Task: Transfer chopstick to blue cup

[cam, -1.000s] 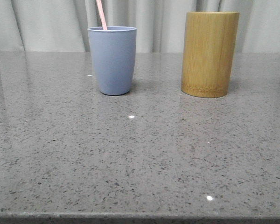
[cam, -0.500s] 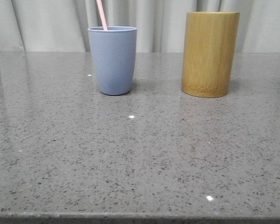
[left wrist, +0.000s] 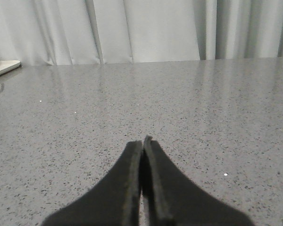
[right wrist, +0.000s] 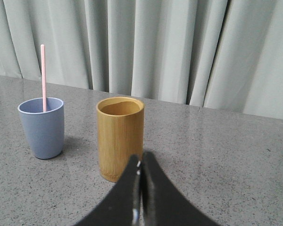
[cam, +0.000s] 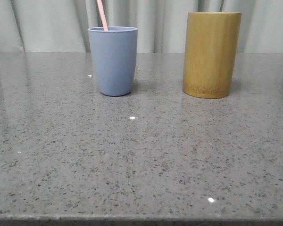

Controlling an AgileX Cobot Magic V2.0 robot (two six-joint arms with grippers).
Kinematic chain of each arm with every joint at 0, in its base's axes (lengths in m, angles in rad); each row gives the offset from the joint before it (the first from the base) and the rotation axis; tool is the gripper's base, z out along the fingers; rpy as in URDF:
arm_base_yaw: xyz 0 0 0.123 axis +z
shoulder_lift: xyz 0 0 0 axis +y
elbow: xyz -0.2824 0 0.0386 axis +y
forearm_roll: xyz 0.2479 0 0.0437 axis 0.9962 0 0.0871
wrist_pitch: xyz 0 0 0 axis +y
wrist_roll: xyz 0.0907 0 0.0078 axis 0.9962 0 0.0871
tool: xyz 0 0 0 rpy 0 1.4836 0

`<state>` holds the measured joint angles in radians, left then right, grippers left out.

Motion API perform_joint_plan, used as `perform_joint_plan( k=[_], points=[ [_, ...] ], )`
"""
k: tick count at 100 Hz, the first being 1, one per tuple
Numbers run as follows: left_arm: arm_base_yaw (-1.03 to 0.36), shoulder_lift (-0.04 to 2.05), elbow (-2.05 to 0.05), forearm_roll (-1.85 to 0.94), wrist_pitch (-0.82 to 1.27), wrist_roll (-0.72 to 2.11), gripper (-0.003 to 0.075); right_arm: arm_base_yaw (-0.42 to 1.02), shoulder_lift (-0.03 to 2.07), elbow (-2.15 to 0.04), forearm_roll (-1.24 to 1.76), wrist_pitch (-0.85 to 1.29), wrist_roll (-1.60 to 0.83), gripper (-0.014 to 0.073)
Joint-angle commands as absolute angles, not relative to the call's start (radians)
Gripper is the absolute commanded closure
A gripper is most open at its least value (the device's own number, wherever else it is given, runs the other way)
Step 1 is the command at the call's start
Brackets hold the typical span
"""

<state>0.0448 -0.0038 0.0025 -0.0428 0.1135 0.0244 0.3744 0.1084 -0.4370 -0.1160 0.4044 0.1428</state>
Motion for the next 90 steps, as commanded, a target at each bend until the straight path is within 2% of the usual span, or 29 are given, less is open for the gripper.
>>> perform_joint_plan(
  k=[1,90],
  points=[
    [0.046,-0.04,0.011,-0.054,0.049,0.022,0.0739,0.368,0.12,-0.462,-0.133,0.324,0.134,0.0662],
    [0.046,-0.04,0.011,-0.058,0.012,0.022,0.0739,0.368,0.12,-0.462,-0.133,0.324,0.134,0.0662]
  ],
)
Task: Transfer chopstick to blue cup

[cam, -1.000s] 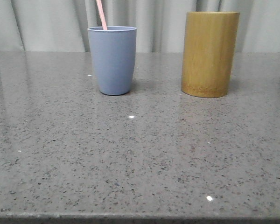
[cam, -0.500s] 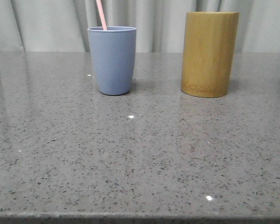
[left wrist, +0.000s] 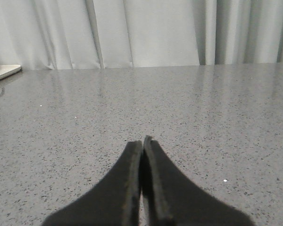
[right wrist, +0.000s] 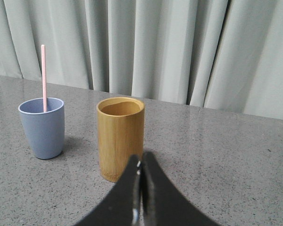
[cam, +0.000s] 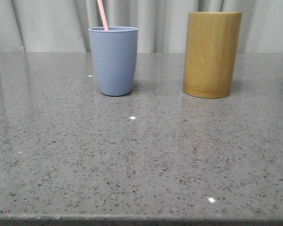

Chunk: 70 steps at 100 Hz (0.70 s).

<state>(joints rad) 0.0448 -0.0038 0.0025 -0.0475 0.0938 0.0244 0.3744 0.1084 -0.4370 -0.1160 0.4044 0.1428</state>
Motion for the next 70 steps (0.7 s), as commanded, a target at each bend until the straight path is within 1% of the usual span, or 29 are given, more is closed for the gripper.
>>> perform_joint_plan(
  k=[1,21,34,52,70],
  points=[
    [0.046,-0.04,0.011,-0.058,0.012,0.022,0.0739,0.368,0.12,-0.462,-0.133,0.324,0.134,0.0662],
    [0.046,-0.04,0.011,-0.058,0.012,0.022,0.0739,0.368,0.12,-0.445,-0.133,0.317,0.134,0.0662],
    [0.046,-0.04,0.011,-0.058,0.012,0.022,0.0739,0.342,0.12,-0.391,-0.134,0.237,0.134,0.0662],
    [0.046,-0.04,0.011,-0.058,0.012,0.022,0.0739,0.222,0.12,-0.279,-0.129,0.087,0.134,0.0662],
    [0.046,-0.04,0.011,-0.058,0.012,0.022,0.0739,0.111,0.111,-0.143,-0.119,-0.121,0.134,0.0662]
  ],
)
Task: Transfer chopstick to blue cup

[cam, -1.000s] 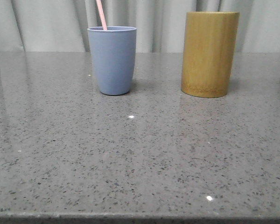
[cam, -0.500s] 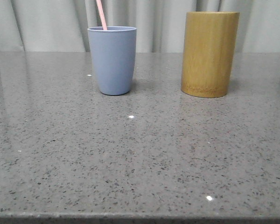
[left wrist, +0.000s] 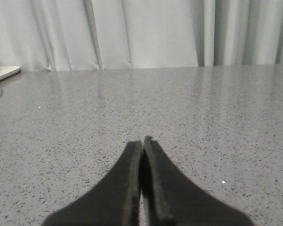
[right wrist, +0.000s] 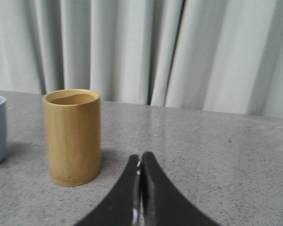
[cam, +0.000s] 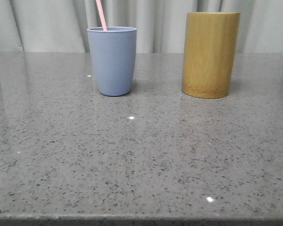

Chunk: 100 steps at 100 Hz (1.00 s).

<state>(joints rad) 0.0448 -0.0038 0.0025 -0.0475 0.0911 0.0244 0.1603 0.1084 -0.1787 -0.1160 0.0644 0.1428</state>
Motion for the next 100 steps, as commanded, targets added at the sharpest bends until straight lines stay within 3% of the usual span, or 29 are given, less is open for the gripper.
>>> perform_joint_plan(
  k=[1,28,62,100],
  points=[
    [0.046,-0.04,0.011,-0.058,0.012,0.022,0.0739,0.107,0.107,-0.138,-0.119,-0.132,0.134,0.0662],
    [0.046,-0.038,0.011,-0.058,0.012,0.022,0.0739,0.02,0.008,0.031,-0.119,-0.173,0.157,0.0662],
    [0.046,-0.038,0.011,-0.058,0.012,0.022,0.0739,-0.022,-0.032,0.029,-0.119,0.011,0.16,0.0662],
    [0.046,-0.038,0.011,-0.058,0.012,0.022,0.0739,-0.022,-0.032,0.029,-0.119,0.016,0.16,0.0662]
  ],
)
